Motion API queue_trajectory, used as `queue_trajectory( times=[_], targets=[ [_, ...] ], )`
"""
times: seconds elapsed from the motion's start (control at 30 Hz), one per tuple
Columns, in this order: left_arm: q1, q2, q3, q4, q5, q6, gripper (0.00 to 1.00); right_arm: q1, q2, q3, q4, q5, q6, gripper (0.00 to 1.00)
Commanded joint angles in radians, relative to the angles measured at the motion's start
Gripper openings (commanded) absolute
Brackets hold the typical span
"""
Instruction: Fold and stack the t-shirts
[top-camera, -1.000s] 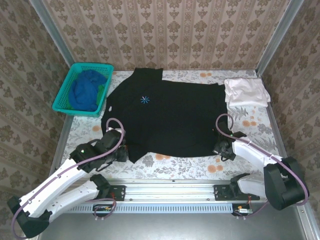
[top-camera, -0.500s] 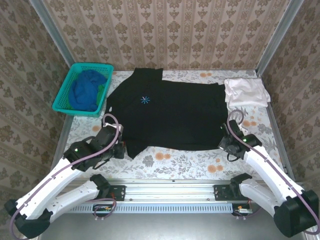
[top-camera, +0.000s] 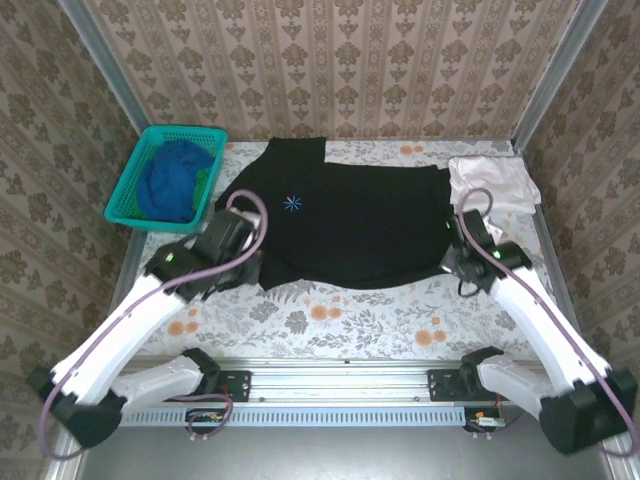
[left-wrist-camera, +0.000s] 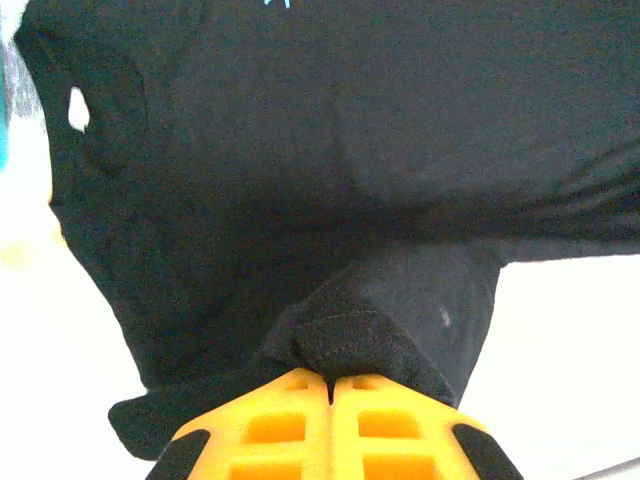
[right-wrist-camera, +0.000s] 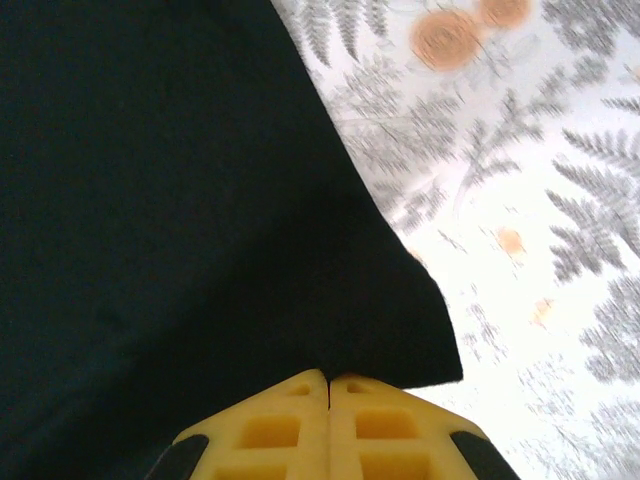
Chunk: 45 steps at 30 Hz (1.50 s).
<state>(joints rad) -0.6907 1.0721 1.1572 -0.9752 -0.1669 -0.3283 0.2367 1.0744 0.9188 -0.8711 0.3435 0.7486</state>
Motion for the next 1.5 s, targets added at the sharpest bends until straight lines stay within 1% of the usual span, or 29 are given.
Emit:
queue_trajectory(
  times=[0.0,0.1,0.2,0.27,0.37,0.5,0.67,0.73,0.77,0.87,0.97,1.03,1.1,1.17,1.23,1.33,1.47],
  targets=[
    [0.087,0.168,0.078,0.142,0.049,0.168,0.0,-0.033,0.147,0.092,0.148,-0.01,-0.101,0.0],
    [0.174,0.331,0.158,0.19,0.105,0.211,0.0,-0.067,0.306,0.188,0.193,-0.06,-0.149,0.0],
    [0.229,0.486,0.253,0.202,0.142,0.239,0.0,-0.089,0.459,0.278,0.22,-0.085,-0.177,0.0],
    [0.273,0.585,0.328,0.186,0.138,0.249,0.0,-0.103,0.533,0.331,0.236,-0.091,-0.193,0.0],
    [0.305,0.721,0.454,0.161,0.142,0.264,0.0,-0.122,0.644,0.427,0.213,-0.09,-0.21,0.0],
    [0.315,0.875,0.633,0.113,0.158,0.295,0.0,-0.136,0.743,0.504,0.193,-0.102,-0.231,0.0],
    [0.314,1.036,0.825,0.07,0.201,0.346,0.0,-0.157,0.794,0.516,0.187,-0.105,-0.237,0.0],
    [0.313,1.102,0.907,0.028,0.2,0.366,0.0,-0.167,0.806,0.508,0.205,-0.116,-0.239,0.0],
    [0.314,1.133,0.947,0.001,0.194,0.375,0.0,-0.173,0.815,0.509,0.205,-0.117,-0.237,0.0],
    [0.317,1.208,1.028,-0.075,0.129,0.374,0.0,-0.183,0.841,0.52,0.207,-0.123,-0.242,0.0],
    [0.327,1.228,1.032,-0.091,0.105,0.369,0.0,-0.189,0.868,0.539,0.195,-0.122,-0.248,0.0],
    [0.335,1.23,1.032,-0.092,0.109,0.362,0.0,-0.192,0.872,0.556,0.158,-0.117,-0.25,0.0],
    [0.34,1.222,1.033,-0.108,0.105,0.353,0.0,-0.191,0.833,0.541,0.148,-0.12,-0.246,0.0],
    [0.34,1.187,1.006,-0.11,0.095,0.347,0.0,-0.184,0.759,0.501,0.149,-0.145,-0.242,0.0],
    [0.338,1.126,0.954,-0.107,0.096,0.344,0.0,-0.162,0.666,0.439,0.152,-0.135,-0.24,0.0],
    [0.329,0.992,0.813,-0.083,0.091,0.335,0.0,-0.144,0.536,0.337,0.136,-0.133,-0.228,0.0],
    [0.324,0.754,0.561,-0.029,0.08,0.292,0.0,-0.134,0.364,0.193,0.111,-0.127,-0.201,0.0]
  ],
)
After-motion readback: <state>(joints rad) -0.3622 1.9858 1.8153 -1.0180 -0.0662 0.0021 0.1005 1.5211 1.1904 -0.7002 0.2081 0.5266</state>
